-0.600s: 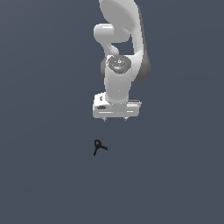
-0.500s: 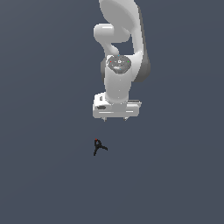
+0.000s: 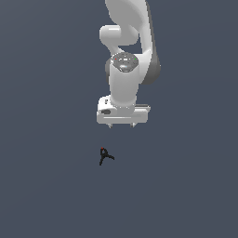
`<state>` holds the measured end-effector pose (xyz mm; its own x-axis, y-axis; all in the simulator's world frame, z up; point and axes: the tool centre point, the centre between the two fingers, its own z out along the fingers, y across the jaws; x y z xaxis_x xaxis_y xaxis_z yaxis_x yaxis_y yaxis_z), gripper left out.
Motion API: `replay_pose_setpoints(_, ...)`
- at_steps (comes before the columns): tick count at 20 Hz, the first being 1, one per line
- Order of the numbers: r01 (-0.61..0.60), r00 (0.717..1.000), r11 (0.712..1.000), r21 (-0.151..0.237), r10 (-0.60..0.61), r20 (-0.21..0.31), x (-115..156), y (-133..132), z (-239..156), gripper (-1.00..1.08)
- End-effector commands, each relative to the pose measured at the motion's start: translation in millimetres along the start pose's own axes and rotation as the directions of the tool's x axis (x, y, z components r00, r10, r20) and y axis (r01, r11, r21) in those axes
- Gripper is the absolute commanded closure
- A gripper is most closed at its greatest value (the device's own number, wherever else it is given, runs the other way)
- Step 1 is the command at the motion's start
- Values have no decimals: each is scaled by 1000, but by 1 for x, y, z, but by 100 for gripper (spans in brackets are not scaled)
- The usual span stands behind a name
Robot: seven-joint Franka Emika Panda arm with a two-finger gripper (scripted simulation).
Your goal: Pick up the object and move it to a goal position.
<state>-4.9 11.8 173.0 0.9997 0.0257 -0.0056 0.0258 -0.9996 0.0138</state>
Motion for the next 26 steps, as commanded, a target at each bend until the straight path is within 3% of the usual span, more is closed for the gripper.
replay_pose_setpoints(1, 1, 1000, 1000, 0, -1, 1, 0, 0, 0, -92)
replay_pose_setpoints(15, 130, 992, 992, -1, -130, 0, 27, 26, 33, -92)
replay_pose_setpoints(26, 312, 950, 950, 6, -312, -6, 58, 67, 87, -92)
